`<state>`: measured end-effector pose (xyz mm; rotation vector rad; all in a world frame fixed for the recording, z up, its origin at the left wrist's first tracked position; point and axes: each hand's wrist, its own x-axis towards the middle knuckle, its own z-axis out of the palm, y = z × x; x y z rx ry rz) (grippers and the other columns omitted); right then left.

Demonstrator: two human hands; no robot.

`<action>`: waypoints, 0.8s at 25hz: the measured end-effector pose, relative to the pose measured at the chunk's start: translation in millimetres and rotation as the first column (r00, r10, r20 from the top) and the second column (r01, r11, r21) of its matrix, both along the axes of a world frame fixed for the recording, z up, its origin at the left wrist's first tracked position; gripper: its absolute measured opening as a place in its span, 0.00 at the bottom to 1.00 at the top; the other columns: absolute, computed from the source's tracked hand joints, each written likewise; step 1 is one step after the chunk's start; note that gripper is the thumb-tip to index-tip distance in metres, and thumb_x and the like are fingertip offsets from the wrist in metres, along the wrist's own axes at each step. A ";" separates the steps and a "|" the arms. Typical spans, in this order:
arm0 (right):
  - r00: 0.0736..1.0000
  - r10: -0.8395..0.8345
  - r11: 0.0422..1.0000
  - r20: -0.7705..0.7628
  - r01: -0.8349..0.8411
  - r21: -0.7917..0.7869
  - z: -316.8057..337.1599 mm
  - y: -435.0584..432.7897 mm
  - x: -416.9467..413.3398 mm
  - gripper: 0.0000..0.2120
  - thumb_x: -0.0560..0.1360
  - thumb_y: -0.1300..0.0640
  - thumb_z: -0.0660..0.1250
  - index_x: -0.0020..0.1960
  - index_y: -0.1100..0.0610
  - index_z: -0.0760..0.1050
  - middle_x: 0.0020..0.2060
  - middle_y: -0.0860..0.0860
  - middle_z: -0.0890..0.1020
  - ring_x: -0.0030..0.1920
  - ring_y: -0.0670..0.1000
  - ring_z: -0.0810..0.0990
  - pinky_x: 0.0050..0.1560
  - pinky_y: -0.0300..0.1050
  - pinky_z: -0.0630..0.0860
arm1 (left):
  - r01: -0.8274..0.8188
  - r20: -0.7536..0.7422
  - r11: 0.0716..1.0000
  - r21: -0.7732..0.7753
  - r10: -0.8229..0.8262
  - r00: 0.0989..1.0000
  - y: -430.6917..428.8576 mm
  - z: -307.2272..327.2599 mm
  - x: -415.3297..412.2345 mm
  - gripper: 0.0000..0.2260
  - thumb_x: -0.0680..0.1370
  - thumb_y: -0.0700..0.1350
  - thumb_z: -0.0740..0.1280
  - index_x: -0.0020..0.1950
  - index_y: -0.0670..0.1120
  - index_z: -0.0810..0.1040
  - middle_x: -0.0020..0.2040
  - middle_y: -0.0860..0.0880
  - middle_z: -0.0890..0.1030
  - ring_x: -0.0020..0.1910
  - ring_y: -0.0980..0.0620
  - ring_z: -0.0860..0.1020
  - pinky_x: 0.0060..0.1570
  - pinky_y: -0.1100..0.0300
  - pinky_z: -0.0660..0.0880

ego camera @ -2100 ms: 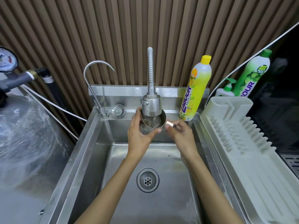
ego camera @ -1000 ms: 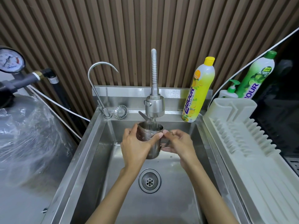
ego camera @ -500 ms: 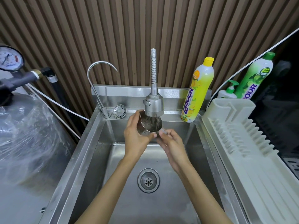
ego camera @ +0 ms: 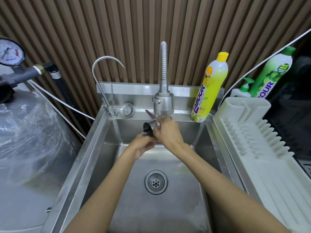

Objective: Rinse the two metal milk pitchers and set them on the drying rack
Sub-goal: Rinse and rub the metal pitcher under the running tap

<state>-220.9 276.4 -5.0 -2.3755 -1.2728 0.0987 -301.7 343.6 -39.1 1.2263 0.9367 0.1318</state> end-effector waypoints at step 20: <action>0.772 0.147 0.865 -0.618 0.203 0.458 -11.3 -25.0 44.9 0.09 0.69 0.65 0.71 0.36 0.57 0.72 0.39 0.43 0.79 0.37 0.37 0.76 0.39 0.30 0.72 | -0.146 0.188 0.989 -0.012 0.146 0.971 -0.7 -5.2 18.5 0.28 0.65 0.32 0.73 0.63 0.43 0.68 0.55 0.46 0.80 0.55 0.47 0.77 0.53 0.56 0.74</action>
